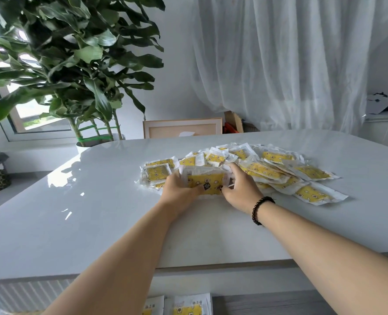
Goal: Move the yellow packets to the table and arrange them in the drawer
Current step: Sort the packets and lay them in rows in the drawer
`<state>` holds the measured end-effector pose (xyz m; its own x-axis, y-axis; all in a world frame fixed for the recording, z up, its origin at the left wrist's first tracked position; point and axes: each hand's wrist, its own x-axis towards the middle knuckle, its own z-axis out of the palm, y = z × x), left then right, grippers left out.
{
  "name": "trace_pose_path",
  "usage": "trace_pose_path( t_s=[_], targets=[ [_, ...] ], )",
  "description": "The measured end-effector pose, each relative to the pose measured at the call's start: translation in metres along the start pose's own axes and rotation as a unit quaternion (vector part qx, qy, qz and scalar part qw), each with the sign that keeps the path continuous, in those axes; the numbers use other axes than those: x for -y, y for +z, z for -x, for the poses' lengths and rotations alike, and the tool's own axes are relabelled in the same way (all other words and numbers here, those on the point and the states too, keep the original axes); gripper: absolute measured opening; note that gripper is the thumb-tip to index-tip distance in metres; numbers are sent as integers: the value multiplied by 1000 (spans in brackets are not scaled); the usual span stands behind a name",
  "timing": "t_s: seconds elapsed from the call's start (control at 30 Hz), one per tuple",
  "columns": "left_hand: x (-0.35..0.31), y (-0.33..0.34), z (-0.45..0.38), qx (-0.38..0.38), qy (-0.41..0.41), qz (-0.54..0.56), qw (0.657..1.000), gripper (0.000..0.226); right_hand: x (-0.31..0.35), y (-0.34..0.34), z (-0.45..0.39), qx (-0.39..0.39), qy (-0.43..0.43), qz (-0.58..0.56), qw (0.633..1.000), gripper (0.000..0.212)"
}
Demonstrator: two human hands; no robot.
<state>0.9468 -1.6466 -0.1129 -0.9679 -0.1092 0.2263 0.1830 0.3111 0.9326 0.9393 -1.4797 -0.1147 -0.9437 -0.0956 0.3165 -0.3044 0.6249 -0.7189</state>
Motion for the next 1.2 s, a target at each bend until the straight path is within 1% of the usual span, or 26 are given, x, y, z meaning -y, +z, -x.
trace_pose_path(
  t_s=[0.07,0.1,0.17,0.2,0.27,0.3,0.37,0.43,0.53,0.6,0.7,0.77,0.83,0.9,0.93,1.0,1.07,1.13,1.2],
  targets=[
    [1,1,-1,-6,-8,13,1000,20,-1,1,-1,1,-4,9,1000,53],
    [2,2,-2,-20,-11,34,999,20,0,2,0,-14,-16,18,1000,52],
    [4,1,-2,-64,-25,97,993,20,-1,3,0,-87,-40,49,994,47],
    [4,0,-3,-88,-37,133,986,19,-2,3,-2,-127,-38,80,988,46],
    [6,-4,-5,-129,-63,189,971,18,-5,2,-6,-169,11,178,969,44],
    [6,-6,-6,-143,-74,214,964,21,-7,1,-7,-165,51,221,960,45],
    [8,-8,-9,-157,-88,256,950,29,-8,2,-9,-133,111,269,948,44],
    [11,-9,-12,-159,-93,279,943,31,-8,6,-11,-106,129,293,941,42],
    [12,-10,-13,-161,-98,291,938,32,-10,11,-14,-88,131,322,933,44],
    [12,-9,-14,-161,-96,290,939,30,-9,12,-14,-91,134,333,929,48],
    [10,-8,-12,-161,-96,281,941,27,-7,11,-13,-103,124,348,923,43],
    [11,-9,-13,-162,-97,285,940,27,-5,7,-11,-118,95,350,924,34],
    [10,-8,-12,-164,-98,283,940,26,-3,4,-10,-136,36,347,927,26],
    [10,-8,-12,-165,-98,278,941,26,-2,4,-8,-138,-17,346,928,30],
    [10,-8,-12,-164,-98,277,942,26,-2,6,-8,-138,-22,343,929,35],
    [11,-8,-12,-165,-101,275,942,27,-3,8,-7,-134,23,330,934,49],
    [11,-9,-12,-165,-104,272,942,27,-5,7,-8,-113,92,321,936,55],
    [10,-8,-11,-165,-103,268,944,27,-5,6,-9,-91,118,343,927,47],
    [9,-8,-11,-164,-105,256,947,30,-4,6,-10,-96,98,364,921,35]
  ],
)
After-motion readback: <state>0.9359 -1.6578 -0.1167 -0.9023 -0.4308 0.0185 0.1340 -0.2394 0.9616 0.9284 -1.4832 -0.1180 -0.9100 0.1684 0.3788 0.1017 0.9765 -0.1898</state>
